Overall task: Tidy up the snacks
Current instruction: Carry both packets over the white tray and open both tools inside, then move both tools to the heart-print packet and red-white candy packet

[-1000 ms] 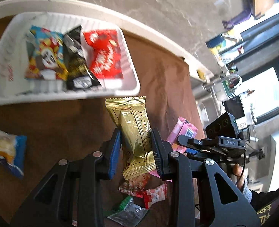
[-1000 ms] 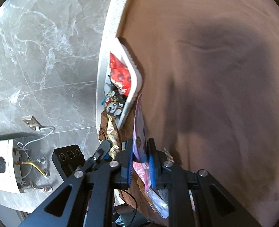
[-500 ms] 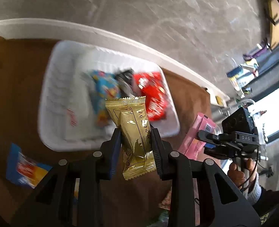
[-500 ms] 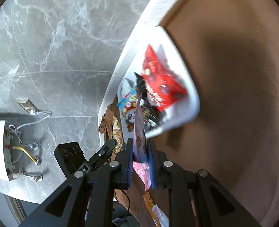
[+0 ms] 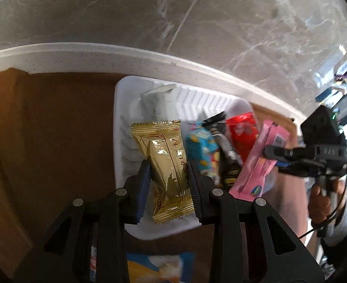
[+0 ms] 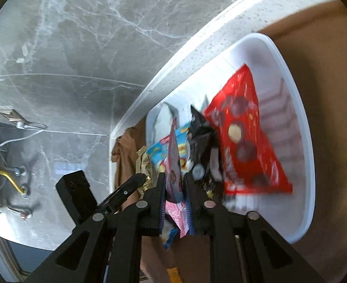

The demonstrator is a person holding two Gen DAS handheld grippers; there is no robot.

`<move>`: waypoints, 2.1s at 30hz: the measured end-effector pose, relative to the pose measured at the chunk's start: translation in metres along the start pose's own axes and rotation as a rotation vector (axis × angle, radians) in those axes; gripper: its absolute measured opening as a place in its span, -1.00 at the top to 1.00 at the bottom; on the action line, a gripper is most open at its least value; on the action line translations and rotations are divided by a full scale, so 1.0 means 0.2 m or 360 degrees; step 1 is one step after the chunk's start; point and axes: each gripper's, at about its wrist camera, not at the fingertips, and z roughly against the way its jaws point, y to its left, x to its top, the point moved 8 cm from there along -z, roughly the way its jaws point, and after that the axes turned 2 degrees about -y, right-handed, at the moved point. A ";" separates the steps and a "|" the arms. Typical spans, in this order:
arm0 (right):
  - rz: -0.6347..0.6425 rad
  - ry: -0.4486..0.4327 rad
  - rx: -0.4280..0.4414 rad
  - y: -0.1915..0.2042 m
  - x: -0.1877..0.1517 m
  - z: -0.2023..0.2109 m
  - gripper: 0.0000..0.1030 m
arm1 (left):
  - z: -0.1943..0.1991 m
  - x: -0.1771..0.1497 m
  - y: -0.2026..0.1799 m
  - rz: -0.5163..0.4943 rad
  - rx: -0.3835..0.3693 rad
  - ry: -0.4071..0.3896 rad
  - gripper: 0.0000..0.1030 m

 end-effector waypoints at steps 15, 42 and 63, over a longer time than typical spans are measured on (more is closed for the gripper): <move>0.0171 -0.0148 -0.0145 0.04 -0.01 0.17 0.03 | 0.06 0.00 0.01 -0.0138 0.0255 -0.0064 0.23; 0.0826 0.0106 -0.0711 -0.23 -1.13 0.62 -0.09 | 0.18 -0.89 -0.83 -0.0349 -0.0266 0.0336 0.18; 0.1538 0.0329 -0.1063 -0.32 -1.39 0.39 0.01 | -0.12 -1.18 -1.10 -0.0431 -0.0330 0.0579 0.13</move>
